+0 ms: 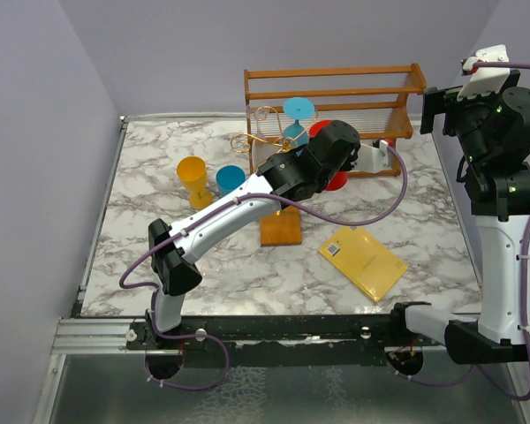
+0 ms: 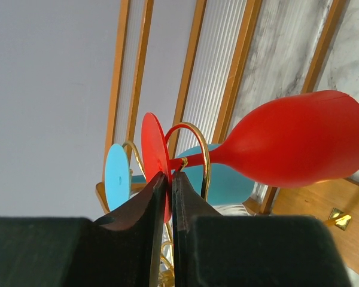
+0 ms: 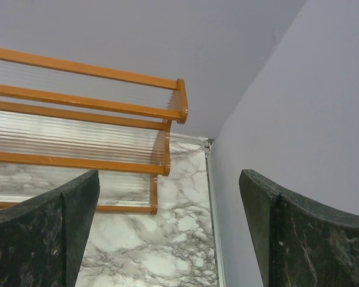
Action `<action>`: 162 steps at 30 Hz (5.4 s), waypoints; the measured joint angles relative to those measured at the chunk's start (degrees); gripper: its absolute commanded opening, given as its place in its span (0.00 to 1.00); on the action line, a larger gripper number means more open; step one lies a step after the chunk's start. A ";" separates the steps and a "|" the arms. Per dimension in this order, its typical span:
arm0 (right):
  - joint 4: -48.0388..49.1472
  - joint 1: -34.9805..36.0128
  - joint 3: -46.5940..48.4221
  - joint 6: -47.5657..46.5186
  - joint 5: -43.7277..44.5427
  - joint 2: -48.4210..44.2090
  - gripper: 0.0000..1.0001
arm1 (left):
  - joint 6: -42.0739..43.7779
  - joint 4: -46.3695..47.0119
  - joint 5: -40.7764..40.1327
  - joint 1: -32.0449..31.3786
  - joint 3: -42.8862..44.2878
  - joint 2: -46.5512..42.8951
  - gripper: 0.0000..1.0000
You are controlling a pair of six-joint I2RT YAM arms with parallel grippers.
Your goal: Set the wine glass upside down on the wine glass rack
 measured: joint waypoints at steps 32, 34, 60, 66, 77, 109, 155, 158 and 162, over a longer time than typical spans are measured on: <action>0.02 -0.11 -0.55 -0.07 -1.07 0.00 1.00 | -1.18 -4.68 1.22 0.00 0.83 -1.14 0.23; 0.02 -0.11 -0.55 -0.17 -1.07 0.00 1.00 | -1.14 -5.01 1.22 0.00 0.83 -1.27 0.23; 0.00 -0.48 -1.57 -2.97 -3.48 0.24 1.00 | -0.37 -9.27 1.29 0.00 0.20 -6.25 0.24; -0.55 -0.48 -1.57 -5.57 -4.70 1.90 1.00 | -1.09 -11.19 1.44 0.35 -0.92 -10.05 0.25; -1.25 -0.48 -2.84 -9.68 -7.74 3.74 1.00 | -6.60 -12.09 4.87 12.17 -4.87 -20.57 0.54; -3.43 -0.44 -3.45 -7.26 -19.21 7.19 0.99 | -36.02 -8.35 39.10 64.08 -39.34 -35.54 0.93; -3.87 -0.44 -2.12 -6.93 -19.50 11.72 0.99 | -32.79 -9.14 42.25 61.09 -27.76 -7.58 0.00; -3.89 -0.44 -2.10 -6.93 -19.50 11.69 1.00 | -32.35 -9.16 40.59 61.09 -27.69 -8.39 0.00; -4.52 -0.44 -1.31 -6.86 -19.50 11.80 1.00 | -32.04 -9.09 37.77 61.09 -27.67 -11.89 0.00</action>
